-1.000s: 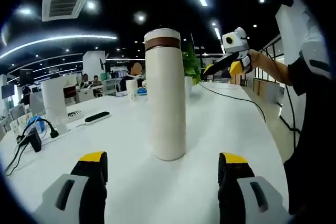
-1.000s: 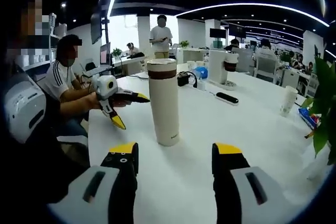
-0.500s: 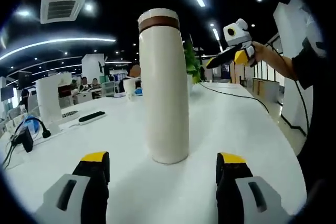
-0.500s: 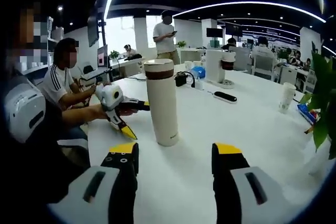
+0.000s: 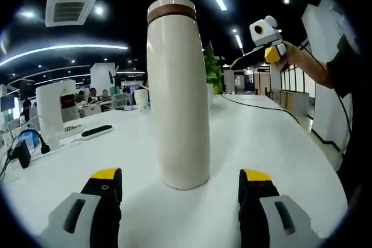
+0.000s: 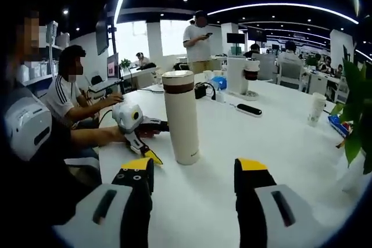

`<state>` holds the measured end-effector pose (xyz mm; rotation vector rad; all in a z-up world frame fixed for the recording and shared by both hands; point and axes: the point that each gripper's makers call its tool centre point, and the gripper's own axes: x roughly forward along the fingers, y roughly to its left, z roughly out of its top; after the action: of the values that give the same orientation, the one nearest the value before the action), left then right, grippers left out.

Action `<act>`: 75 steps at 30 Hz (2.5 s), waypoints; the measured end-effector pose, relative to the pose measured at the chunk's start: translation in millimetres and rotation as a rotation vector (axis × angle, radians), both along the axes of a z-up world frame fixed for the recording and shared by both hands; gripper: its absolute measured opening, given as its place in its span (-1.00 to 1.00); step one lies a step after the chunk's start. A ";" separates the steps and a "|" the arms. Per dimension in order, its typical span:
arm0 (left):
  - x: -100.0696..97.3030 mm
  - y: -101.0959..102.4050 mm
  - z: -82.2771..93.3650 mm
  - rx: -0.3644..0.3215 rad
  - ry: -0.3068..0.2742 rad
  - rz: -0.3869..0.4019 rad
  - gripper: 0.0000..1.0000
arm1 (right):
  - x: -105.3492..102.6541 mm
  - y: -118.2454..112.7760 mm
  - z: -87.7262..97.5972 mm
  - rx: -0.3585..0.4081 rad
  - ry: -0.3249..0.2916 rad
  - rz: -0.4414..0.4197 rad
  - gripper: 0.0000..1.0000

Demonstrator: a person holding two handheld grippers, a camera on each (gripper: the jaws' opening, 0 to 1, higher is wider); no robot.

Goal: Grasp the water cup twist off the cup lid place the cup lid on the table

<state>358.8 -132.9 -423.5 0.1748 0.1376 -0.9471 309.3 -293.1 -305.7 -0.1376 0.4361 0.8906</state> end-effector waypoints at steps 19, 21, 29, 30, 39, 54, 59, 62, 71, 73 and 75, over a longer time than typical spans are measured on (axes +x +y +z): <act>17.0 -35.3 -10.5 0.053 -0.034 -0.043 0.57 | -6.6 -3.3 4.1 0.022 -0.006 0.003 0.15; 19.4 -37.2 -11.0 0.057 -0.037 -0.042 0.54 | -8.6 -3.8 4.2 0.025 -0.008 0.001 0.14; 21.2 -39.1 -11.1 0.056 -0.044 -0.054 0.48 | -15.3 -2.1 2.7 0.024 -0.026 0.003 0.13; 20.7 -39.8 -11.2 0.057 -0.046 -0.057 0.47 | -16.4 -0.7 4.2 0.033 -0.031 0.006 0.13; 28.4 -44.4 -19.4 0.086 -0.038 -0.064 0.39 | -15.4 2.6 11.3 0.091 -0.066 0.001 0.10; 28.4 -57.7 -24.7 0.077 -0.006 -0.117 0.16 | -4.5 40.6 29.5 0.119 -0.207 0.059 0.08; 32.5 -57.3 -24.7 0.063 0.009 -0.120 0.09 | 15.1 68.6 57.7 0.181 -0.318 0.042 -0.08; 32.2 -57.0 -24.5 0.060 0.016 -0.119 0.08 | 25.8 91.9 77.7 0.201 -0.432 0.046 -0.08; 31.7 -55.8 -23.6 0.052 0.033 -0.111 0.07 | 53.9 130.3 79.1 0.233 -0.481 -0.007 0.02; 31.6 -55.7 -23.5 0.050 0.035 -0.111 0.07 | 63.9 127.9 65.8 0.181 -0.446 -0.052 0.13; 31.3 -55.5 -23.4 0.050 0.037 -0.110 0.07 | 69.5 132.2 60.8 0.211 -0.411 -0.054 0.20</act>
<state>390.1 -188.4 -446.9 0.2130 0.1870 -1.0572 378.8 -160.9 -244.9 -0.1108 -0.0374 0.8240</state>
